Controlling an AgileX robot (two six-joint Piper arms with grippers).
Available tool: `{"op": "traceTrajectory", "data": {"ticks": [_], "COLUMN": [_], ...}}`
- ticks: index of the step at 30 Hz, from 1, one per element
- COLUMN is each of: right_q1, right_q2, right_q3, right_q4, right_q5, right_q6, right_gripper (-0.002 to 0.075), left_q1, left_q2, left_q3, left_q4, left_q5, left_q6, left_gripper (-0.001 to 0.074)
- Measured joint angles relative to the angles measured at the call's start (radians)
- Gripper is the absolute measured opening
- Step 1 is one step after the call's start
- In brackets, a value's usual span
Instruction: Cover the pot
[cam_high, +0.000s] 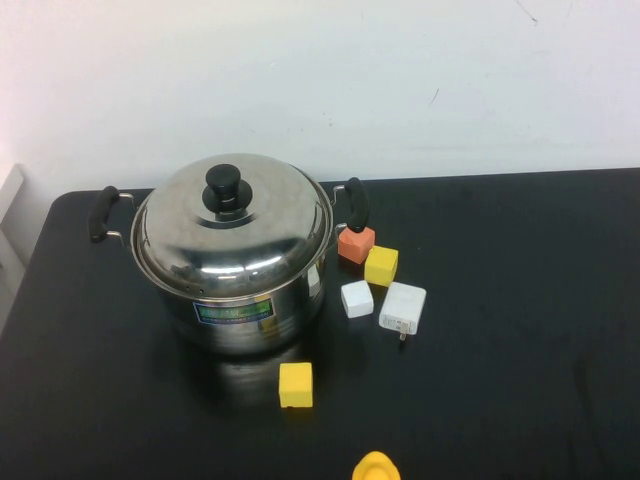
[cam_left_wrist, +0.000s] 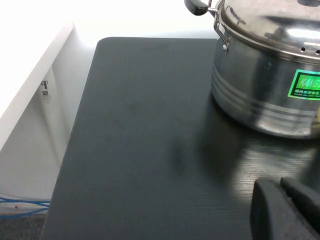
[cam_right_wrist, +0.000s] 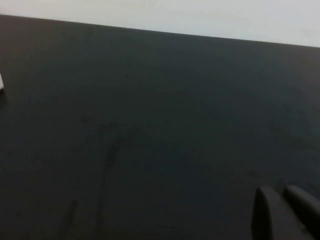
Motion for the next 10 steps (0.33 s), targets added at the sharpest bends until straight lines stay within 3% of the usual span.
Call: {"op": "traceTrajectory", "data": {"ticks": [10], "right_q1": [0.000], "right_q2": [0.000], "right_q3": [0.000], "right_q4": [-0.002], "right_q5": [-0.002], "right_q6": [0.123], "right_gripper": [0.0030], "left_q1": [0.000], "left_q2": [0.000], "left_q3": [0.000], "left_q4": [0.000], "left_q5": [0.000], "left_q6": [0.000], "left_gripper": [-0.0002]}}
